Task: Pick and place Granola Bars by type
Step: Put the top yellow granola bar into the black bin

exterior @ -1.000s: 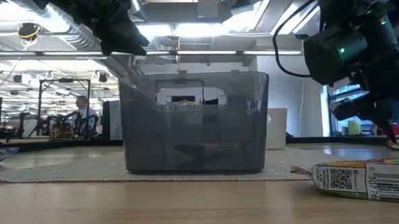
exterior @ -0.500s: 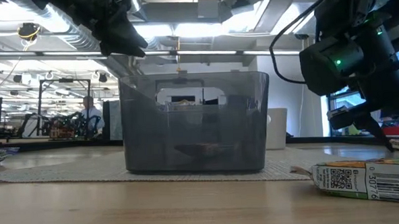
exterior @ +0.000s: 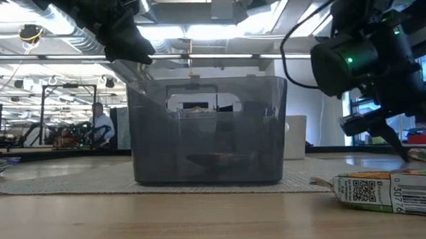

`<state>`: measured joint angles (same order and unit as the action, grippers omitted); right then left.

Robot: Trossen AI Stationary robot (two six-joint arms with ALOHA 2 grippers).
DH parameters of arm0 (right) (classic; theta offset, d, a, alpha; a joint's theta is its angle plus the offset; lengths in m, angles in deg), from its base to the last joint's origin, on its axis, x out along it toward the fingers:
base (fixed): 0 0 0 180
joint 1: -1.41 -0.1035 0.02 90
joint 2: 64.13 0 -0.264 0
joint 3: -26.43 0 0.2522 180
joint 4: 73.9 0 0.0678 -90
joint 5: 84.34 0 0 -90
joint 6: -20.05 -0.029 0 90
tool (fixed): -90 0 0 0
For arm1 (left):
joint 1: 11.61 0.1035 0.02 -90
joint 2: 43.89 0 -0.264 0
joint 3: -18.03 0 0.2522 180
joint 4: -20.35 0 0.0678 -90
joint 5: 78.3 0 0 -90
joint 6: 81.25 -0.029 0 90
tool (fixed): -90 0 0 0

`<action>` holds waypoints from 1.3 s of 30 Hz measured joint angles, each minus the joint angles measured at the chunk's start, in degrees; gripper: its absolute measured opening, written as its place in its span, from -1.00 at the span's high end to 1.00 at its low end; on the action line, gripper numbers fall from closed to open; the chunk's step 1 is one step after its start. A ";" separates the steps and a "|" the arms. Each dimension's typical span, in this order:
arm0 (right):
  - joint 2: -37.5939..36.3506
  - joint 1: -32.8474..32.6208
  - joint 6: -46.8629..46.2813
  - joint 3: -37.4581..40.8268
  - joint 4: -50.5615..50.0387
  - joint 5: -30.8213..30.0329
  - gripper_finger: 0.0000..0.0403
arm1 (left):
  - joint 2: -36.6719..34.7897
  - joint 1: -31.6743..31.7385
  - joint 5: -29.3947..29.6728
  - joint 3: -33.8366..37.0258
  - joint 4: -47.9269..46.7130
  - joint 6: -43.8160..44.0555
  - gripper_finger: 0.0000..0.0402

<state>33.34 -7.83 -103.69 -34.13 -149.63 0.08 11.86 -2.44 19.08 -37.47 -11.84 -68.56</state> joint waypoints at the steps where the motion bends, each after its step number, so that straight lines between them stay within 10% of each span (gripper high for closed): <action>1: 0.00 -0.10 1.15 -0.34 0.22 0.04 -0.22 | 0.00 0.00 0.00 0.00 -0.02 0.00 0.06; 39: 0.01 -5.48 7.47 -0.64 -0.42 -2.36 -0.22 | 0.00 0.00 0.02 0.00 0.22 2.19 0.06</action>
<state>33.35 -13.31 -96.22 -34.76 -150.05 -2.28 11.86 -2.44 19.10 -37.47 -11.63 -66.36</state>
